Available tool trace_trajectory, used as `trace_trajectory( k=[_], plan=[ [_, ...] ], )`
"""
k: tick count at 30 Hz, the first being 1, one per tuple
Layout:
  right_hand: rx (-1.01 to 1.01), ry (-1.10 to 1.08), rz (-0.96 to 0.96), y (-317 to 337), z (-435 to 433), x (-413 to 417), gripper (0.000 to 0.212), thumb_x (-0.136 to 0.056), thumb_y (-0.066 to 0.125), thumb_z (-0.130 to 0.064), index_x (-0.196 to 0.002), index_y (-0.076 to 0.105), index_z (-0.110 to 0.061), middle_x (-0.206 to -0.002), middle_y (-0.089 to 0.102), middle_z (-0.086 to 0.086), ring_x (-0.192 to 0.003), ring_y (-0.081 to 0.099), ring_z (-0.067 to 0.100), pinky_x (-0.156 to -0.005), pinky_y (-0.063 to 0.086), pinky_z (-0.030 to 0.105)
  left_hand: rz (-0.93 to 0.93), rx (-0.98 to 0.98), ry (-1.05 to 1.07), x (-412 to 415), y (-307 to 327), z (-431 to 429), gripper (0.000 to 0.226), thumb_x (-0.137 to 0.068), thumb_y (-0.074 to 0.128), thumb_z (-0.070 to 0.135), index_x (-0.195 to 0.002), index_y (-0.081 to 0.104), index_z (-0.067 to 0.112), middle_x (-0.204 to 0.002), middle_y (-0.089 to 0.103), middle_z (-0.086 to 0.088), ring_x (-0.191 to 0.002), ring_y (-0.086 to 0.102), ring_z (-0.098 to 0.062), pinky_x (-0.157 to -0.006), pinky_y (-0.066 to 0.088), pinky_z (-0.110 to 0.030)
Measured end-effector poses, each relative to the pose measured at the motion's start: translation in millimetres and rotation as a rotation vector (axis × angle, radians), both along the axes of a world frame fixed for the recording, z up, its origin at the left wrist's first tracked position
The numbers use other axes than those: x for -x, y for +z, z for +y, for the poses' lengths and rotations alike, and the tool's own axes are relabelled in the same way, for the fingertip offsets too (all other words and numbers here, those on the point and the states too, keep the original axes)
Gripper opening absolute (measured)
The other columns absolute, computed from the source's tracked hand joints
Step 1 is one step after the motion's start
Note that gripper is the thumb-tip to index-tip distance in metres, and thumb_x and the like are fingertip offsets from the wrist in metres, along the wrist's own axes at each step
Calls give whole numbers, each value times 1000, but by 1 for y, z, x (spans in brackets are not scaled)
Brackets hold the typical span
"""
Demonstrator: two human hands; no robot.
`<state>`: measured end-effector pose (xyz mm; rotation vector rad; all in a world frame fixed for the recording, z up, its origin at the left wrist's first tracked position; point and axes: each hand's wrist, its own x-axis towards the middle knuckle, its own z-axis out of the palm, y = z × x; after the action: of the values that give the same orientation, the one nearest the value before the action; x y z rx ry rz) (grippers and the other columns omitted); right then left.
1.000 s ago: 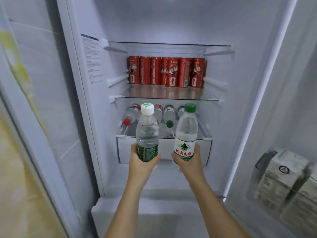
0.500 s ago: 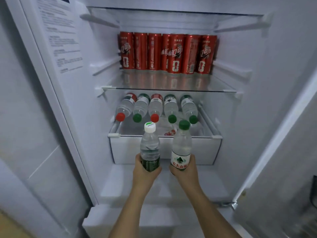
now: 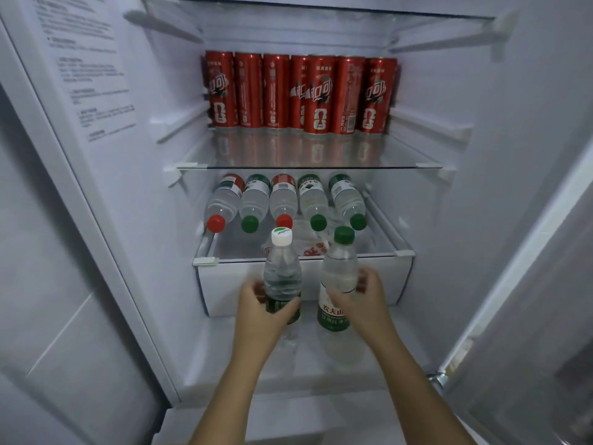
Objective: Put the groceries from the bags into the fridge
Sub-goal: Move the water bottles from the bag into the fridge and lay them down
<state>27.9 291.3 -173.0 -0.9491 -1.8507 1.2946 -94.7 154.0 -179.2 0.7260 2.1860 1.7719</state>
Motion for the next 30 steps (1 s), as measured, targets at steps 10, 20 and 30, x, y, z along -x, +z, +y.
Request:
trace_trajectory(
  k=[10,20,30],
  plan=[
    [-461,-34,-480,87,18,35,32,-81,57,-62,-83,59,-30,-81,62,-3,-81,59,19,-72,54,37,228,-86,-121,29,87,33,28,-81,75,22,-101,55,21,-92,61,9,-81,58,-3,-68,44,-16],
    [-621,-281,-283,139,-22,-21,32,-80,66,-30,-60,44,-20,-54,46,-5,-53,43,12,-47,24,27,136,-111,-156,28,70,42,6,-88,58,14,-83,54,13,-83,66,-11,-73,59,-19,-65,49,-29],
    [-921,-537,61,179,-16,-32,25,-86,68,-28,-71,54,-12,-57,49,-3,-50,42,14,-48,25,12,152,-117,-170,29,70,40,8,-89,58,14,-83,54,13,-81,64,-10,-69,55,-15,-64,49,-30]
  ],
)
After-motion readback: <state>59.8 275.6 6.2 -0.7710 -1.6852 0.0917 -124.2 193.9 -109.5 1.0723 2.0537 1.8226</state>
